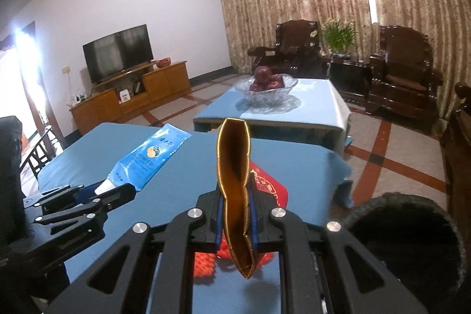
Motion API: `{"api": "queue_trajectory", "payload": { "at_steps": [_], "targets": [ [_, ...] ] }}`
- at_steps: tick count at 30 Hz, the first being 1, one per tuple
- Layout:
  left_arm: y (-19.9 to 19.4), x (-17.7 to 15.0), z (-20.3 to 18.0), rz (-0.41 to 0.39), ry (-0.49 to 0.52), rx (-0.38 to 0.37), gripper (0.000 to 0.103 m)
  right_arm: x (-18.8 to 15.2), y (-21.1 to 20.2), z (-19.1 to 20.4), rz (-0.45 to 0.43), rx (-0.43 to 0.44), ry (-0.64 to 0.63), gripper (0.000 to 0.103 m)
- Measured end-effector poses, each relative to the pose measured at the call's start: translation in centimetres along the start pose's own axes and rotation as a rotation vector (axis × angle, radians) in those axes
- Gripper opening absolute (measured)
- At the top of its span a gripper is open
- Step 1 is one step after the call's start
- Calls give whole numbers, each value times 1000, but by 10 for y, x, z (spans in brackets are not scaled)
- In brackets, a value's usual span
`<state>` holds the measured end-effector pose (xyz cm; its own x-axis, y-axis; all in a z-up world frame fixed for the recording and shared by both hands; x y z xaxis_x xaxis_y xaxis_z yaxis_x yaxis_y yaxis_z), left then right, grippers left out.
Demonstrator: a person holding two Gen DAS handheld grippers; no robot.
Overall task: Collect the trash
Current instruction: 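Carry the tube with the left tool over the bin while the right tool carries the red packet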
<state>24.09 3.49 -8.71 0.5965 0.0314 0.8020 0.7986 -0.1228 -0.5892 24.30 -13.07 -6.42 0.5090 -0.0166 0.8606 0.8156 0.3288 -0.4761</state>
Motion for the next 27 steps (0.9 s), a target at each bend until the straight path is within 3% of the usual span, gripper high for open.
{"api": "queue_trajectory", "payload": {
  "at_steps": [14,27],
  "targets": [
    [-13,0,-110,-28,101,-151,32,-4,-74,-77,-55,-145,44,14],
    [-6,-22,-203,6,204,-283,32,-21,-121,-158,-70,-306,116,14]
  ]
}}
Point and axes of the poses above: each gripper's, at about its wrist camera, not at the fingertips, and y roughly the way its jaws point, z to its left, x to its top, the point moved 4 cm from there along y, roughly the way its jaws point, and after that the axes turned 1 degree about y, right-handed, at the moved point
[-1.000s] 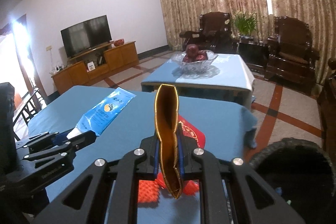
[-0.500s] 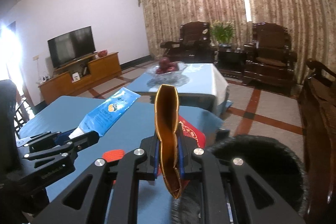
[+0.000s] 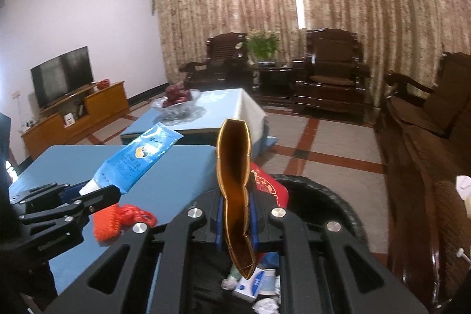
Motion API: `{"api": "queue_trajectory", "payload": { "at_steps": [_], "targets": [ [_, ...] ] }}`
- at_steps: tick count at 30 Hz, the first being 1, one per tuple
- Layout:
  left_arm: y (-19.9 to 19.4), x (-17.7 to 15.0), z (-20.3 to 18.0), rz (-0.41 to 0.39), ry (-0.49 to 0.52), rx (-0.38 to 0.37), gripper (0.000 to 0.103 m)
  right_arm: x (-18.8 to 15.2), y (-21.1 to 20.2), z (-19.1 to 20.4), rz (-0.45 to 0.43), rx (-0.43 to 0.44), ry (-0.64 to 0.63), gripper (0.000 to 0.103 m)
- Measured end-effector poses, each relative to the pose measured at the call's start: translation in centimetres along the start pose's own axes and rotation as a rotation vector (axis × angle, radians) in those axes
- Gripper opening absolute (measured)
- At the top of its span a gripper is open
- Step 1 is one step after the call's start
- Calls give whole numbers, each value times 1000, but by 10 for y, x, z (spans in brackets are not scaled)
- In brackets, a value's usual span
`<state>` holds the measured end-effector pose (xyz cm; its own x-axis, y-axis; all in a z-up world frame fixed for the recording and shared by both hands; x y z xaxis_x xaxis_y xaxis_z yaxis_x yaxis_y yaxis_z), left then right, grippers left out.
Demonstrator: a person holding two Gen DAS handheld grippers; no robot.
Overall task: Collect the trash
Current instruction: 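Carry the tube with the left tool over the bin while the right tool carries the red packet, then open the left tool to drop the tube into the bin while the right tool drops the packet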
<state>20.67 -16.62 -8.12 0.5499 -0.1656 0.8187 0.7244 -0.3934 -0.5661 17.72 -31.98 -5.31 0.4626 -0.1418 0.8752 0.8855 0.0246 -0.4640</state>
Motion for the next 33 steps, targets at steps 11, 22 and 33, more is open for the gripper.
{"api": "queue_trajectory", "payload": {
  "at_steps": [11,22,33],
  "targets": [
    [47,-11,-46,65,34,-76,32,-21,9,-51,46,-82,36,14],
    [91,-10,-57,109,47,-115,41,-47,38,-80,115,-114,47,20],
    [75,-2,-27,67,3,-79,78,-55,40,-75,112,-166,74,97]
  ]
}}
Point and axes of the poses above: each gripper's, at about its wrist camera, not at the fingertips, and y roughly the way its jaws point, z to its left, x to its top, the point moved 4 cm from there along y, roughly the way its jaws point, and after that the axes turned 1 degree about y, right-handed, at the moved point
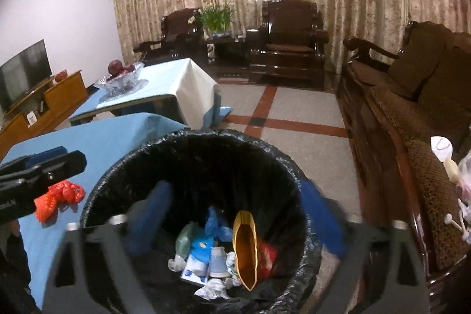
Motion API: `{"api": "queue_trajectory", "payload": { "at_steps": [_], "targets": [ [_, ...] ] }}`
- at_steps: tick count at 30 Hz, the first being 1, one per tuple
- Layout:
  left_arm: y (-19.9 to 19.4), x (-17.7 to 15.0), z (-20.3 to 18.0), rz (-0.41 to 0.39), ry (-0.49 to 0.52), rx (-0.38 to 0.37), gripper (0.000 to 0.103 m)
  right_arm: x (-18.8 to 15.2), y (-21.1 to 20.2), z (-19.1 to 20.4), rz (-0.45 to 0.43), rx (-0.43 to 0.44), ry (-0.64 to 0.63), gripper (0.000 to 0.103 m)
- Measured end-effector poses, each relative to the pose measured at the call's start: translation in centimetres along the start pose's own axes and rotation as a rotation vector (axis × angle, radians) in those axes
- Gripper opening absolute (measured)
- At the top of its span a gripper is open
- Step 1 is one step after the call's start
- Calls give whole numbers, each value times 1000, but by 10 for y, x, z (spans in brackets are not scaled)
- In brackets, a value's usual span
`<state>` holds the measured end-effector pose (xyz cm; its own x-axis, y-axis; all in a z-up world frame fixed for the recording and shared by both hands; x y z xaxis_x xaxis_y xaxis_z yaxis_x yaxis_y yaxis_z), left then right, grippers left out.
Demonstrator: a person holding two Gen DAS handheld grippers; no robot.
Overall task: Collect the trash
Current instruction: 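Open the left tool to drop the tube into the bin while the right tool drops the packet, then move both open tools toward the orange mesh net and red plastic bag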
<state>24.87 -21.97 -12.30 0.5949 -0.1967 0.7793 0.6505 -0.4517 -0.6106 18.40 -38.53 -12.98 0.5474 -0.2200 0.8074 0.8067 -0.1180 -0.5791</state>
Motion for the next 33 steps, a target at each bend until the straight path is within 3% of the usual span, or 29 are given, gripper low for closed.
{"api": "queue_trajectory", "payload": {
  "at_steps": [12,23,33],
  "targets": [
    [-70,-5,90,-95,-55,187,86,3,-11,64,-25,94,-64,97],
    [-143,-35,195,-141,-163,417,87,4,-8,174,-42,227,-157,97],
    [-170,-52,243,-159,-213,496,87,-11,6,262,-66,299,-241,97]
  ]
}}
Point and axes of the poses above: each gripper's, at about its wrist camera, not at the fingertips, and y roughly the way its jaws point, z to its left, x to its top, the point moved 4 cm from there along y, roughly the way its jaws point, and after that the axes turned 1 degree about y, right-handed, at the moved point
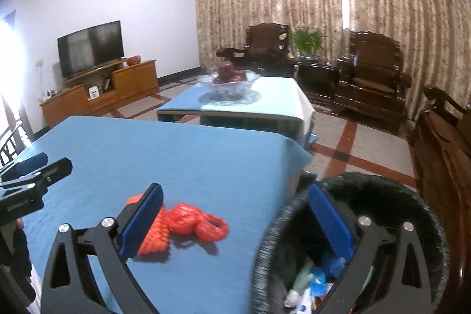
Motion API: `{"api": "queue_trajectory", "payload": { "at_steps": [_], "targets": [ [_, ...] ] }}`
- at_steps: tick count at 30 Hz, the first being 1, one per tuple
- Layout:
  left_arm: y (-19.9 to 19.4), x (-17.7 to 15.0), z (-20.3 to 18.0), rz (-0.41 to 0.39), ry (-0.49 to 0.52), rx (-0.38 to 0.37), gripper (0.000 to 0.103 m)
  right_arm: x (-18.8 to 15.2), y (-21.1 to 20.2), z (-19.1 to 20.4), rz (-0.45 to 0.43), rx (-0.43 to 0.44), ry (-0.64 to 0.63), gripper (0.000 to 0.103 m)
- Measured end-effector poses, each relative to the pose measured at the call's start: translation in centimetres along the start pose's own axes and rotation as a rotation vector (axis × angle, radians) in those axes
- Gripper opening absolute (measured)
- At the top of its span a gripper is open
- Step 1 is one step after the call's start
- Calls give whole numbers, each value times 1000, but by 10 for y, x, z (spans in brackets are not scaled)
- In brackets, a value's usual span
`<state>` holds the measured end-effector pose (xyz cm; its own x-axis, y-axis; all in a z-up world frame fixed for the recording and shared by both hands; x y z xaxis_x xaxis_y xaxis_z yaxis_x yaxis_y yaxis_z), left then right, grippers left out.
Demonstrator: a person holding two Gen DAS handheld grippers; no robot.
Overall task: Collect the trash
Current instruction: 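Move both open tools toward the orange mesh net and red plastic bag, then grasp the red plastic bag with the right tool while the left tool grasps the orange mesh net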
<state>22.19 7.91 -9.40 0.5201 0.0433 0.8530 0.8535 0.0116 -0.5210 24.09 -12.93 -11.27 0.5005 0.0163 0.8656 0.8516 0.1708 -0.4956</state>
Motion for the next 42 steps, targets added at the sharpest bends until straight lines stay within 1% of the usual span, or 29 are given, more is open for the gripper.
{"api": "queue_trajectory", "payload": {
  "at_steps": [3,5,8,11,19,24,27,29,31,33,35,38,40,42],
  "targets": [
    [4,-1,11,3,-12,6,87,-5,15,14,10,18,-12,96],
    [5,-1,15,7,-22,13,87,-9,24,21,21,26,-16,91],
    [9,-4,25,12,-36,22,87,-15,40,29,40,29,-26,86],
    [15,-4,33,20,-37,33,86,-23,57,37,80,40,-21,80],
    [26,-8,43,37,-47,42,86,-36,85,47,142,46,-35,78],
    [30,-10,40,42,-44,39,86,-44,97,44,185,55,-35,73],
    [32,-11,38,44,-42,38,87,-52,103,43,216,72,-31,65],
    [33,-11,37,45,-37,37,87,-58,107,45,239,88,-37,57],
    [34,-10,36,46,-35,38,87,-63,109,47,255,93,-41,54],
    [34,-10,36,47,-36,38,87,-64,109,48,257,101,-37,51],
    [35,-12,35,50,-35,40,87,-62,109,47,261,122,-30,43],
    [35,-15,35,57,-36,39,87,-62,108,47,260,139,-36,37],
    [36,-16,33,60,-31,40,87,-61,106,46,254,140,-39,36],
    [38,-18,30,69,-27,37,87,-56,100,45,228,139,-37,35]
  ]
}}
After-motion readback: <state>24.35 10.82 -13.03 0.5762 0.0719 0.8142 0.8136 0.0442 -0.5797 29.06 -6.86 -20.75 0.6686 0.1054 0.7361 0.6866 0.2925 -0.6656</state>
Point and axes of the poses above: each gripper's, at about its wrist camera, not at the fingertips, and y roughly the way its jaws point, z to its left, x to its top, the point moved 4 cm from there along y, roughly the way its jaws point, and after that the axes turned 1 degree about y, right-handed, at the moved point
